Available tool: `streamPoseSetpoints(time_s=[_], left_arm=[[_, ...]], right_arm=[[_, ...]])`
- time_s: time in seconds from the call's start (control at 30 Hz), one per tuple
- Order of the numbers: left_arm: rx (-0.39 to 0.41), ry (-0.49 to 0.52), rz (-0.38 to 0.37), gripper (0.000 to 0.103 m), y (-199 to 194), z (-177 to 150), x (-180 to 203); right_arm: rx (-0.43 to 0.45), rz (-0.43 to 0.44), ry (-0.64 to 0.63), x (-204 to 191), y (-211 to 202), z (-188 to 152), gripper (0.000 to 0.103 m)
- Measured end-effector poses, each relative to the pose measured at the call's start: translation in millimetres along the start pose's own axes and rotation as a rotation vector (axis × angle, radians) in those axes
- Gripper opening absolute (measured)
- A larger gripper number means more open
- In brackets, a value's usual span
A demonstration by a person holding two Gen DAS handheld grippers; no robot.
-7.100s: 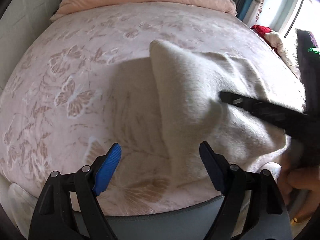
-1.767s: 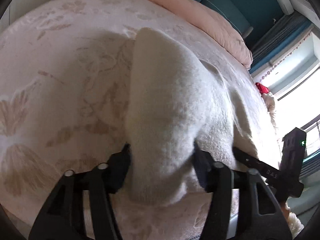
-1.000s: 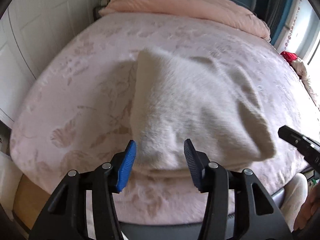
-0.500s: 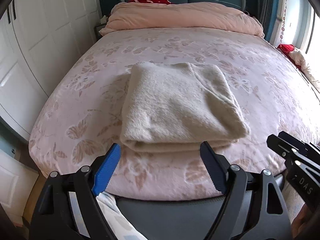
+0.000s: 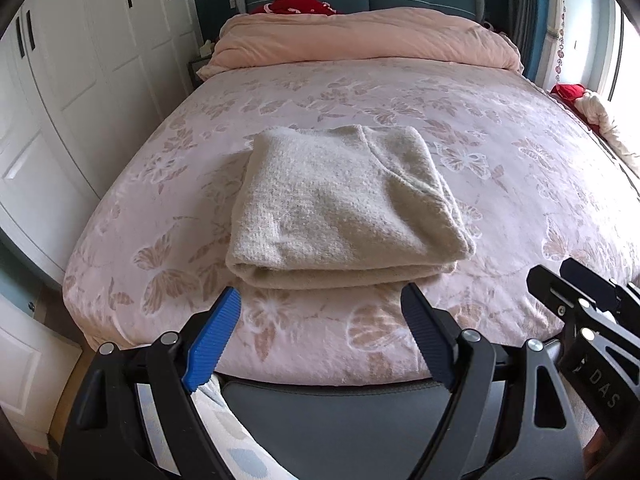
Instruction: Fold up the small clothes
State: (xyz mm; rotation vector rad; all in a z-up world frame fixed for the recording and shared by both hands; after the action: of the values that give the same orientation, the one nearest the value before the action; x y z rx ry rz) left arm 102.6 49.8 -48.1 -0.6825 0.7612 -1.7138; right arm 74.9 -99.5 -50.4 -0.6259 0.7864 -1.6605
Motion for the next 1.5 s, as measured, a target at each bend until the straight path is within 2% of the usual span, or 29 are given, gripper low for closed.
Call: streamPoseSetpoints(time_s=[0.17,0.27,0.47,0.87,1.03,1.5], left_arm=[[-0.009,0.001,0.005,0.08,1.9,-2.7,2.2],[-0.007,-0.008,0.009,0.085,2.0,-3.0,1.3],[0.019,0.007,0.05,0.086,0.2,-1.9,1.1],[0.061,0.016,0.086,0.085,-7.9,3.0,1.4],[0.051,-0.015,0.061,0.085,-7.0,2.4,0.3],[0.074,-0.015,0.072,0.085,-10.4,4.4,0.2]], right_arm=[[0.017,-0.005,-0.006,-3.4,-3.2,1.3,0.048],[0.015,-0.007,-0.012,-6.8,-2.3,-0.5,0.048],[0.006,-0.018,-0.02,-11.4,1.6,-3.9,0.048],[0.015,-0.025,-0.015,-13.0,0.2,-4.0,0.048],[0.022,-0.033,-0.009,-15.2,-2.4,-1.7,0.048],[0.019,-0.056,-0.015,-24.3,-2.0,-3.4,0.048]])
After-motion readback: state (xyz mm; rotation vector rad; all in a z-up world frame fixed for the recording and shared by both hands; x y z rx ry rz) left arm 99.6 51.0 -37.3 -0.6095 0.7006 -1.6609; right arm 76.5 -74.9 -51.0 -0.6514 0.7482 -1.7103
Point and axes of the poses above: each gripper's, at about its wrist camera, not at the fingertips, and y roughly the way its jaws point, x to its right, z to its top, the point moved 6 cm from there along y, roughly the way its jaws point, and after that the axes turned 10 degrees about -z, right-handed, at the moved point
